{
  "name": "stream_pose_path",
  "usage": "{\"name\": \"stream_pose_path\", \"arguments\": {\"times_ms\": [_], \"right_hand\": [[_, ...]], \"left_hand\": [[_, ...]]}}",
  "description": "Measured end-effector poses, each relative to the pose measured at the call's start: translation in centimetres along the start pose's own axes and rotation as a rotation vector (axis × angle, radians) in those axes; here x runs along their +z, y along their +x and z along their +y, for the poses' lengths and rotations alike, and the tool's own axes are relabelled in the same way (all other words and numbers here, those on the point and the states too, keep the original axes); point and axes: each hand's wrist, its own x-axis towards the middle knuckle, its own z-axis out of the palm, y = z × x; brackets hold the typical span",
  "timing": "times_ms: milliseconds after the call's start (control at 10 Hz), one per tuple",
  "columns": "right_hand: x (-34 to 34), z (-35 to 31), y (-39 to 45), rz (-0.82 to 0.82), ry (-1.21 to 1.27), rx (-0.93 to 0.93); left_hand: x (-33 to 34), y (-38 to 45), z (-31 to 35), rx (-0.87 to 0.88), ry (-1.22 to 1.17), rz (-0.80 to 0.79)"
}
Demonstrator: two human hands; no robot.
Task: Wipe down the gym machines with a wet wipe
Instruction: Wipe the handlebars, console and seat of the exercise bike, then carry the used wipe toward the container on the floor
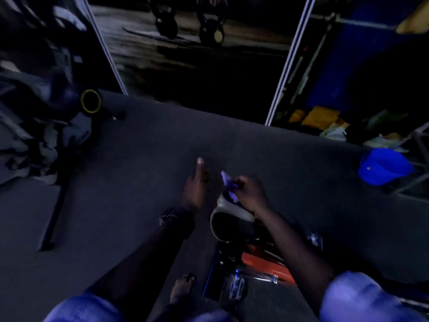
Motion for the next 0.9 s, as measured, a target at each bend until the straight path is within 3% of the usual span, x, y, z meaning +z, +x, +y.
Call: {"name": "stream_pose_path", "arguments": {"times_ms": [100,300,500,900], "right_hand": [[-1.2,-8.1,-0.1,0.073,0.233,-0.149],[-1.1,-25.0,-4.8,-0.149,0.637,-0.47],[3.9,-37.2,-13.6,-0.432,0.746,-0.667],[27.0,-51.1,-39.7,-1.134,0.772,-0.808]], "left_hand": [[-2.5,-4.3,7.0,0.221,0.031,0.11],[-12.5,-15.0,16.2,0.628,-0.078,0.422],[-25.0,-30.2,17.2,0.832,-0.08,0.776],[-45.4,-60.1,4.4,0.728,-0.088,1.555]]}}
